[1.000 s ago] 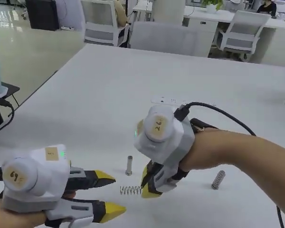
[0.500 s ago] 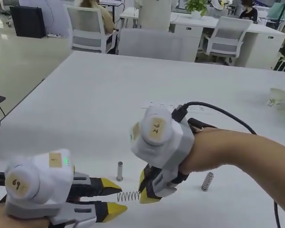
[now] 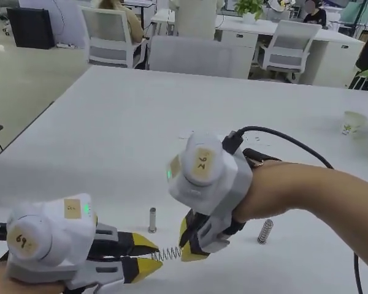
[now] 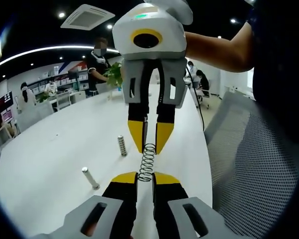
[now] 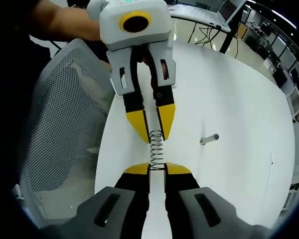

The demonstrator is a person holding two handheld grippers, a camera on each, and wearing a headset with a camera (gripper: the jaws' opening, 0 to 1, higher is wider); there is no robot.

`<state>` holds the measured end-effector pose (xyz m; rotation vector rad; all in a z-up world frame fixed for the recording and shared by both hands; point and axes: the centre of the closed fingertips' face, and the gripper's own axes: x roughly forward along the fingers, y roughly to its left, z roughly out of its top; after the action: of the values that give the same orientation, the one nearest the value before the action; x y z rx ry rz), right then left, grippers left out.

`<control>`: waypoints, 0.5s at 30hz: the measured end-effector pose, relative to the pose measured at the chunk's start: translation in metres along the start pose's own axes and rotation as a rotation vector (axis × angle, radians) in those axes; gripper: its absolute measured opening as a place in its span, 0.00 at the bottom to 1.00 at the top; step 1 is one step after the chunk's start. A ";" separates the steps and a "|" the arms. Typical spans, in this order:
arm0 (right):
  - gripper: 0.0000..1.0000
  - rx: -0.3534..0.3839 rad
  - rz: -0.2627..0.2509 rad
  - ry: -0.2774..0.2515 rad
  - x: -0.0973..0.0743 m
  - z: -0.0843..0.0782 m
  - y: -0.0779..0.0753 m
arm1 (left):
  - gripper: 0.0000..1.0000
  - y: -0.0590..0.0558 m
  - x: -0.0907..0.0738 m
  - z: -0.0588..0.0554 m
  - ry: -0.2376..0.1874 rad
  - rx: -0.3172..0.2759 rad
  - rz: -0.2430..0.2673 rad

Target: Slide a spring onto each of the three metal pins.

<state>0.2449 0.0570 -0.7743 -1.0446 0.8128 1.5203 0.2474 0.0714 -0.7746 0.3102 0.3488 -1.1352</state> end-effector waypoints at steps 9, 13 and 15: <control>0.08 -0.032 -0.022 -0.053 -0.015 0.022 0.000 | 0.02 -0.001 0.002 -0.002 0.000 -0.008 0.003; 0.08 -0.064 -0.032 -0.064 -0.017 0.034 0.002 | 0.02 -0.001 0.003 -0.001 -0.007 -0.012 0.005; 0.08 -0.073 -0.034 -0.072 -0.018 0.038 0.003 | 0.02 -0.001 0.003 0.000 -0.011 -0.012 0.003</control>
<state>0.2357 0.0843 -0.7433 -1.0458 0.6906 1.5593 0.2471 0.0685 -0.7757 0.2935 0.3457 -1.1313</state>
